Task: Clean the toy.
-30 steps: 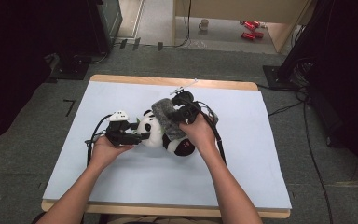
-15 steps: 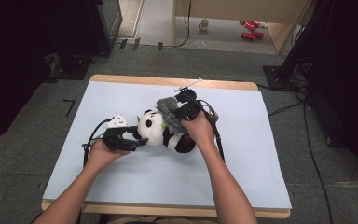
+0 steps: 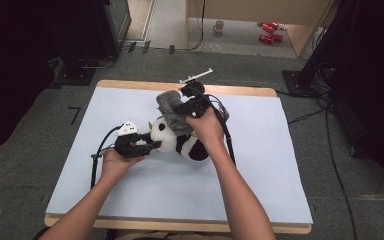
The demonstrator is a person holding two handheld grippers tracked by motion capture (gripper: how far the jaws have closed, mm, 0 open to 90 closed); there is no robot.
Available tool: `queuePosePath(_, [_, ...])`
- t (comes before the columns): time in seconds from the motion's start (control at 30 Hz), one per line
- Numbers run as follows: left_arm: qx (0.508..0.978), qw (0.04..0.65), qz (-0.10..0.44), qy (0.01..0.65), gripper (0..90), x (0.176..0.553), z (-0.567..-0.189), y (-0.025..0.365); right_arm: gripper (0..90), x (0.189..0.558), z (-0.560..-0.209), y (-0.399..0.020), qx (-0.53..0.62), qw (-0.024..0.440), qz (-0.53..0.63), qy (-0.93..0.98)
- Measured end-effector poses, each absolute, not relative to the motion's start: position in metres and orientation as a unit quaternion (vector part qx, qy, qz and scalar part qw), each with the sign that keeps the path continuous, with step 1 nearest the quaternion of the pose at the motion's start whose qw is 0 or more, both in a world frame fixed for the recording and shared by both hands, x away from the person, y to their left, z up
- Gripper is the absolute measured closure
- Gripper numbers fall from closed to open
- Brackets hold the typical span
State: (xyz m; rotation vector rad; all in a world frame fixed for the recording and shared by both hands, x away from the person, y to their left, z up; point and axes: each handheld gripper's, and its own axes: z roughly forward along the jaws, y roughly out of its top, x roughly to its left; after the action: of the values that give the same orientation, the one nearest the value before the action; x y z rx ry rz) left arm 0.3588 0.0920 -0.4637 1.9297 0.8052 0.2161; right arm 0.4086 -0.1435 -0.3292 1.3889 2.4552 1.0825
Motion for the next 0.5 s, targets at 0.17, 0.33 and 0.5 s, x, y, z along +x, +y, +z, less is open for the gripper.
queuePosePath(0.17, [0.794, 0.499, 0.082, 0.338, 54.1, 0.358, -0.46, 0.091, 78.6, 0.405, -0.338, -0.117, 0.444, 0.055, 0.349, 0.823])
queuePosePath(0.33, [0.796, 0.492, 0.084, 0.342, 55.8, 0.357, -0.457, 0.089, 78.3, 0.405, -0.364, -0.095, 0.437, 0.039, 0.322, 0.839])
queuePosePath(0.5, [0.802, 0.485, 0.086, 0.339, 56.9, 0.358, -0.458, 0.088, 78.0, 0.4, -0.373, -0.097, 0.42, 0.061, 0.306, 0.852])
